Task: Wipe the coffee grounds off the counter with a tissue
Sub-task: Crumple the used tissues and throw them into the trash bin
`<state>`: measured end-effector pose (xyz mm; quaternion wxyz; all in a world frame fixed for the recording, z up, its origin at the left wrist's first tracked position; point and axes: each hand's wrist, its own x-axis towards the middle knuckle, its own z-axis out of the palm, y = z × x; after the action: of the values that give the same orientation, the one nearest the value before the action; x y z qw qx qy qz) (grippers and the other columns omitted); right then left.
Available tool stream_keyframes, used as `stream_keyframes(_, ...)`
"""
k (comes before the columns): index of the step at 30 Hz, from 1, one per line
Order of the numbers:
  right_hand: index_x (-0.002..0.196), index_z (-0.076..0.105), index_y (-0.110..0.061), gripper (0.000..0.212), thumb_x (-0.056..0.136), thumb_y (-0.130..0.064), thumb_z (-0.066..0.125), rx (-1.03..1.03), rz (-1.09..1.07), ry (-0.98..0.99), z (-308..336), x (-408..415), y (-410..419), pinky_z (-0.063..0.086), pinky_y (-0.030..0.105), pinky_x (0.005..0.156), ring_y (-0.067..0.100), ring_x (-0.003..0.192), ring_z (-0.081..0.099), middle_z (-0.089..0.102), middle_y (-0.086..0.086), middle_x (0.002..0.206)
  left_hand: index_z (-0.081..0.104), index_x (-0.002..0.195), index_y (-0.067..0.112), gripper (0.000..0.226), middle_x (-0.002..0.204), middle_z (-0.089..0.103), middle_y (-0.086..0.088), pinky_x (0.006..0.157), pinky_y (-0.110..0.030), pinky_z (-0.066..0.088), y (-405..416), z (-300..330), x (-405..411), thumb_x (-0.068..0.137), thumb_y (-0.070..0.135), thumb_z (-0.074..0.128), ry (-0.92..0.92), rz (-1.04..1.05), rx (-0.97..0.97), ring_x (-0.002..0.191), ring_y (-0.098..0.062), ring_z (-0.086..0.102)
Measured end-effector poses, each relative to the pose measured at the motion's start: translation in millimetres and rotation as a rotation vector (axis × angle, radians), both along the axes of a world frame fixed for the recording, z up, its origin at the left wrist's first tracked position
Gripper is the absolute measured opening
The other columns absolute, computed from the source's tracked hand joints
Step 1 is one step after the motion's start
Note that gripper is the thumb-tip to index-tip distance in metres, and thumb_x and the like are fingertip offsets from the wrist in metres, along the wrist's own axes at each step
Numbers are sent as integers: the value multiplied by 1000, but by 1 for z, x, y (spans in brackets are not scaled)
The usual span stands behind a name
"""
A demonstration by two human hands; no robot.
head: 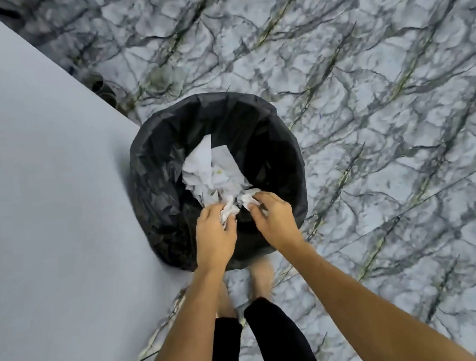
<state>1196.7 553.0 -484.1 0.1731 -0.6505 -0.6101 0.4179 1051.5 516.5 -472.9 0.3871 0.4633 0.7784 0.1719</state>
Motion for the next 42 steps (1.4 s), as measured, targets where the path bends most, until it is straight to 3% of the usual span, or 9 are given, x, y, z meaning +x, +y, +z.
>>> stream_keyframes(3,111,65,-3,25,93,-19,61,-37,-23,16,-22,-7,9,51,22,81,21,94,64,65,10,109,64,117,11,26,118,59,-6,89,-34,48,8,-25,-2,93,19,63,23,19,-8,105,-26,57)
stream_keyframes(7,115,63,-6,33,92,-29,61,-133,-108,51,-40,-15,16,49,27,88,20,100,62,65,9,111,63,121,12,30,128,56,-6,91,-26,37,12,-46,-5,93,22,63,55,42,-27,114,-27,51)
stream_keyframes(11,125,59,-7,44,91,-34,61,-163,-69,37,-41,-17,17,42,21,94,19,112,57,63,8,121,58,128,12,39,139,50,-5,103,-35,38,9,-48,-9,93,28,63,68,56,-15,126,-29,45)
stream_keyframes(15,127,58,-13,47,89,-41,59,-150,11,15,-20,-12,12,46,32,97,20,117,56,63,4,124,53,136,10,44,148,43,-7,109,-39,36,3,-29,-13,96,29,59,64,86,15,136,-28,39)
stream_keyframes(21,133,54,-6,52,91,-35,63,-48,193,-96,58,-4,-3,39,34,104,25,131,44,57,10,135,57,130,14,44,140,53,-6,106,-54,40,-8,44,-13,93,36,53,150,26,16,132,-30,46)
stream_keyframes(26,131,55,-7,56,89,-44,59,43,262,-181,140,1,-16,43,41,102,27,131,45,56,12,136,57,129,16,39,137,55,-2,106,-50,37,-16,127,-6,93,31,59,222,-35,75,129,-27,48)
stream_keyframes(32,133,54,-10,71,86,-61,36,158,288,-243,231,1,-33,45,47,100,28,131,46,51,11,141,54,131,18,40,137,53,-1,108,-51,36,-28,221,-2,95,36,55,267,-96,138,130,-26,47)
stream_keyframes(42,146,37,-18,63,95,-54,42,314,337,-346,348,-2,-32,28,44,112,21,142,28,34,1,154,49,140,20,48,146,46,-1,111,-53,32,-38,335,-17,97,42,50,369,-132,305,136,-27,41)
